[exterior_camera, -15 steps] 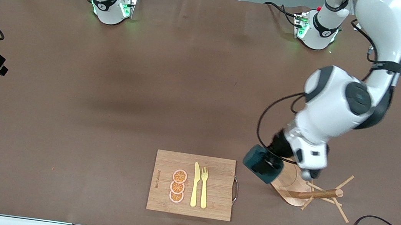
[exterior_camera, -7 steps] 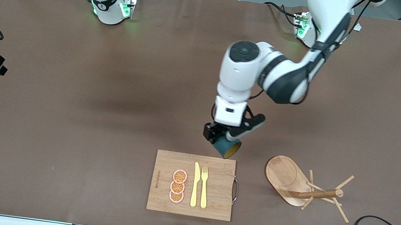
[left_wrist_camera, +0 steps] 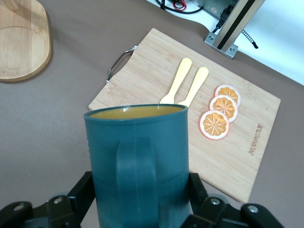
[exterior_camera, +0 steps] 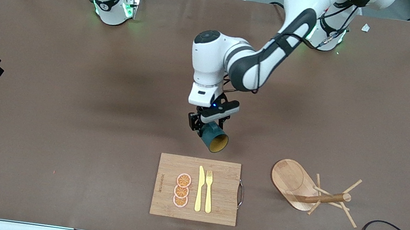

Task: Transfer cup from left to right arm and place
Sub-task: 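Lift the teal mug off the stand with the left gripper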

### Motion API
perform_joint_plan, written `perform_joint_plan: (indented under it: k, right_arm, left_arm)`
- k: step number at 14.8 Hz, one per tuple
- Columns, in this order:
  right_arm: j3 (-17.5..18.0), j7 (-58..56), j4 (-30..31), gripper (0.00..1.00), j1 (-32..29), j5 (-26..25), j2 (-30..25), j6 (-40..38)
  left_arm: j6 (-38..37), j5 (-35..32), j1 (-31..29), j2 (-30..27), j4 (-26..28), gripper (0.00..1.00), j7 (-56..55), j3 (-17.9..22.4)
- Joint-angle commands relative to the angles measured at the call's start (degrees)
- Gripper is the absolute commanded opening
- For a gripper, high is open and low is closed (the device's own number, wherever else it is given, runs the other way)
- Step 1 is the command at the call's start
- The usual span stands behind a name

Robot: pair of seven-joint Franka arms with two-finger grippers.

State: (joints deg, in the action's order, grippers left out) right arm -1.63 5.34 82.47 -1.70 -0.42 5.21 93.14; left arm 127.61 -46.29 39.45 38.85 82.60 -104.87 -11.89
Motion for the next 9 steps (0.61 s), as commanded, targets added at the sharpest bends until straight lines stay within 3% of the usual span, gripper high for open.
perform_joint_plan:
  k: [1,9]
  right_arm:
    - [0.48,-0.68,1.12,1.00,-0.67,0.50,-0.64,0.29]
    - [0.57,-0.76,1.03,1.00,-0.67,0.15,-0.55,0.99]
  left_arm:
    - [-2.89,-7.47,3.00,1.84,-0.42,0.65,-5.33,0.64]
    - [-11.50,-30.94,10.73,10.27,-0.51,0.65,-25.10,0.99]
